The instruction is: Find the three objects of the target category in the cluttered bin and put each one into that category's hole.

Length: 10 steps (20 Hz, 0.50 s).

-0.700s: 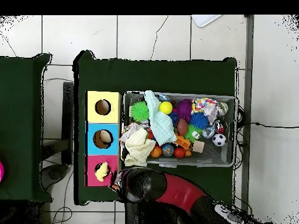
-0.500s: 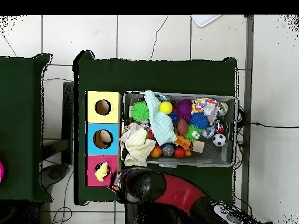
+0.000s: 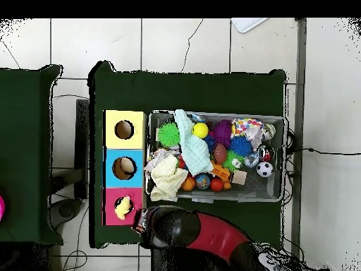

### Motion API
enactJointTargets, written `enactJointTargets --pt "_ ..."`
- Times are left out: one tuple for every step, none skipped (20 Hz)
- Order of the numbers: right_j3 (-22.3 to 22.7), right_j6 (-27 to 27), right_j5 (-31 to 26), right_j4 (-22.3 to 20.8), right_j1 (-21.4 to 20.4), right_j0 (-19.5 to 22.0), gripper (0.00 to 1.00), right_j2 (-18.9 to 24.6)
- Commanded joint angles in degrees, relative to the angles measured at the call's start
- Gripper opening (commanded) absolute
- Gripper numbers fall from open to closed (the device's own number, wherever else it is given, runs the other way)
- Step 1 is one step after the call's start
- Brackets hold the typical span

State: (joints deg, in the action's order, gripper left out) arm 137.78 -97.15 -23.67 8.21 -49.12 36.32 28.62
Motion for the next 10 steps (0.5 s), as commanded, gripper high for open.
enactJointTargets --pt "2.39 -10.59 3.82 2.44 -0.46 0.34 0.0 0.11" --pt "3.42 -11.07 4.44 3.27 -0.95 0.98 0.0 1.33" --pt "3.99 -11.59 4.95 3.96 -1.16 1.22 0.0 2.14" --pt "4.11 -11.94 5.36 4.45 -1.01 1.48 0.0 2.42" --pt "4.76 -12.52 5.83 5.36 -1.06 1.88 0.0 3.34" --pt "6.31 -13.44 6.38 6.51 -2.03 2.42 0.0 4.73" --pt "7.03 -14.09 6.85 7.57 -2.22 2.82 0.0 5.91" --pt "8.12 -14.73 7.71 8.43 -2.46 3.32 0.0 7.61" --pt "7.84 -14.67 8.31 8.66 -1.48 3.37 0.0 7.75" --pt "8.09 -14.97 8.91 9.25 -1.0 3.67 0.0 8.59"
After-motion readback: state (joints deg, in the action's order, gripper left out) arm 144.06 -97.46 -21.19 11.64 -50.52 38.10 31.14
